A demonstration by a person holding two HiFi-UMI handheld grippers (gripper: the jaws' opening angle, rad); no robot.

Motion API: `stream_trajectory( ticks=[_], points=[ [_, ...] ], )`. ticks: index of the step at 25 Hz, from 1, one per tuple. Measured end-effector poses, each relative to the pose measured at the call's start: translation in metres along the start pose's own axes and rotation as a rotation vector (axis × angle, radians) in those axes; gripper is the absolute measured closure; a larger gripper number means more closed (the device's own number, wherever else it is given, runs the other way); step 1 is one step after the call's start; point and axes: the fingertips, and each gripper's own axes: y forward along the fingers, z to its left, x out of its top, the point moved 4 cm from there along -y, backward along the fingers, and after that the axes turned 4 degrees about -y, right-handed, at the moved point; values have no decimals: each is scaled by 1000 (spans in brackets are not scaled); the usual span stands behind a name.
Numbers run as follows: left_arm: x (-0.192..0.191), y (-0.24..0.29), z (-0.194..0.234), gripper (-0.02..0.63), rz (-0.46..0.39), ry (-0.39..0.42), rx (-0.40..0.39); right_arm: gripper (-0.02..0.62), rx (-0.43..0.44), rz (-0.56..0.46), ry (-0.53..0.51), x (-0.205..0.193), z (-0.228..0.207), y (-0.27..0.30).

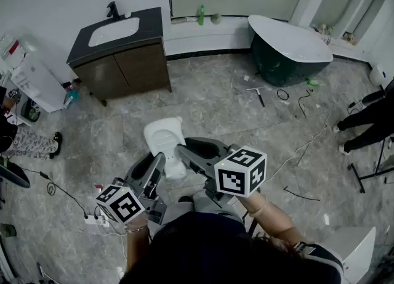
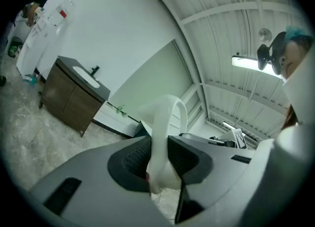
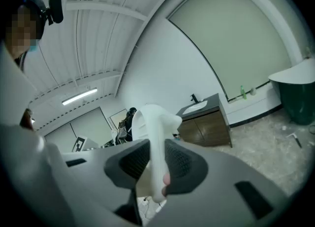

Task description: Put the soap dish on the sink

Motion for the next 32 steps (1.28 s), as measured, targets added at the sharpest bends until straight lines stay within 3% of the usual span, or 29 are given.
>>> stream_trajectory(
  ticks=[15, 22, 32],
  points=[
    [-10, 14, 20, 495, 35, 31, -18, 488, -28, -20, 20, -23, -21, 8],
    [11, 91, 0, 495, -1, 13, 35, 488, -3, 10, 19, 31, -86, -4],
    [57, 125, 58, 495, -24, -16, 89, 488, 28, 59, 3, 60, -126, 70]
  ],
)
